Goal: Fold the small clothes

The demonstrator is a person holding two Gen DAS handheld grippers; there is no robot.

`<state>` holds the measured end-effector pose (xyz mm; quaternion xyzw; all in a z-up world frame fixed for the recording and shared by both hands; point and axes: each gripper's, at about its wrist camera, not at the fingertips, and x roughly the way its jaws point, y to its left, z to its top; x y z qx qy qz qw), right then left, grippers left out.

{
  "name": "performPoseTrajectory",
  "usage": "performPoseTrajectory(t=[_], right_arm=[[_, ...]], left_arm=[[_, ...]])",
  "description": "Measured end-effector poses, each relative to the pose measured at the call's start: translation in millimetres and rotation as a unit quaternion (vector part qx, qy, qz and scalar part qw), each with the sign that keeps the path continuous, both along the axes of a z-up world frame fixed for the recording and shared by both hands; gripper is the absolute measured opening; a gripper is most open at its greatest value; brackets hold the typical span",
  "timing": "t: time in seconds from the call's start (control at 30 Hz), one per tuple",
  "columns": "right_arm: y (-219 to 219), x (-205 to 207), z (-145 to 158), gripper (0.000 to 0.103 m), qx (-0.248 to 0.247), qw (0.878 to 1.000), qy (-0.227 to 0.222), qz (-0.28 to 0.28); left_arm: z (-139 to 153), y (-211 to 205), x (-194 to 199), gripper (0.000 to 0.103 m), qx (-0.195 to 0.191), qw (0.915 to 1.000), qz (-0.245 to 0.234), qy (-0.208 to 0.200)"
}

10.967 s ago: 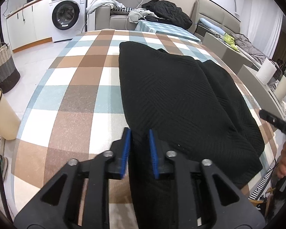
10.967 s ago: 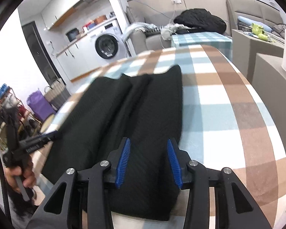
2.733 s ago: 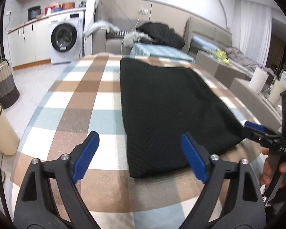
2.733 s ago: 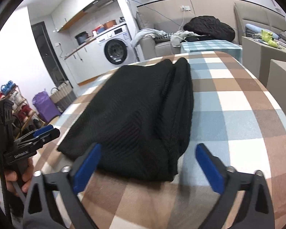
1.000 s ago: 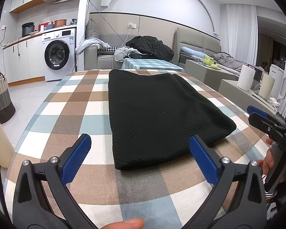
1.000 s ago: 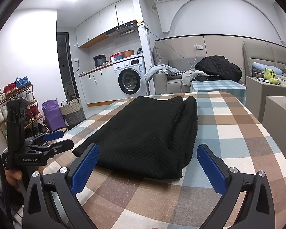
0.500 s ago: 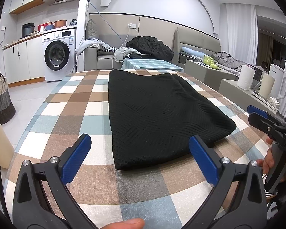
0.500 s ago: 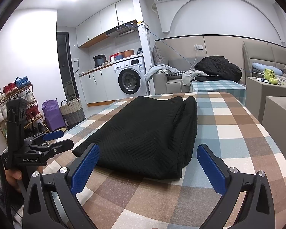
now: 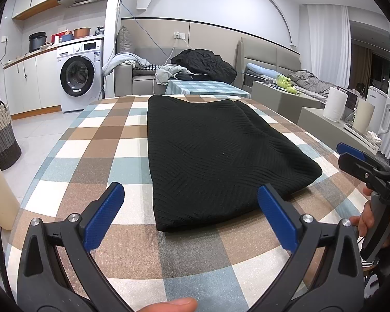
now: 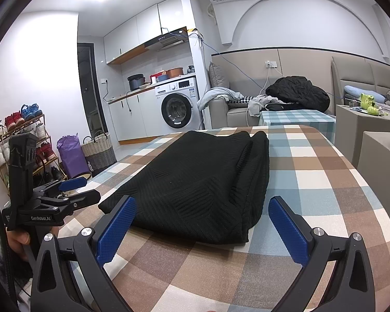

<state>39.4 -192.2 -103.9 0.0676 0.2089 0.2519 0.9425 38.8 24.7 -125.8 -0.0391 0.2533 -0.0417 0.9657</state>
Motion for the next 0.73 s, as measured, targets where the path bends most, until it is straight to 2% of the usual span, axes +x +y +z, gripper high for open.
performPoseTrajectory(t=[0.73], right_arm=[[-0.9,1.5,-0.8,0.103,-0.001,1.0,0.0,0.001]], left_arm=[[-0.1,-1.0,0.5,0.102,0.001,1.0,-0.003,0.0]])
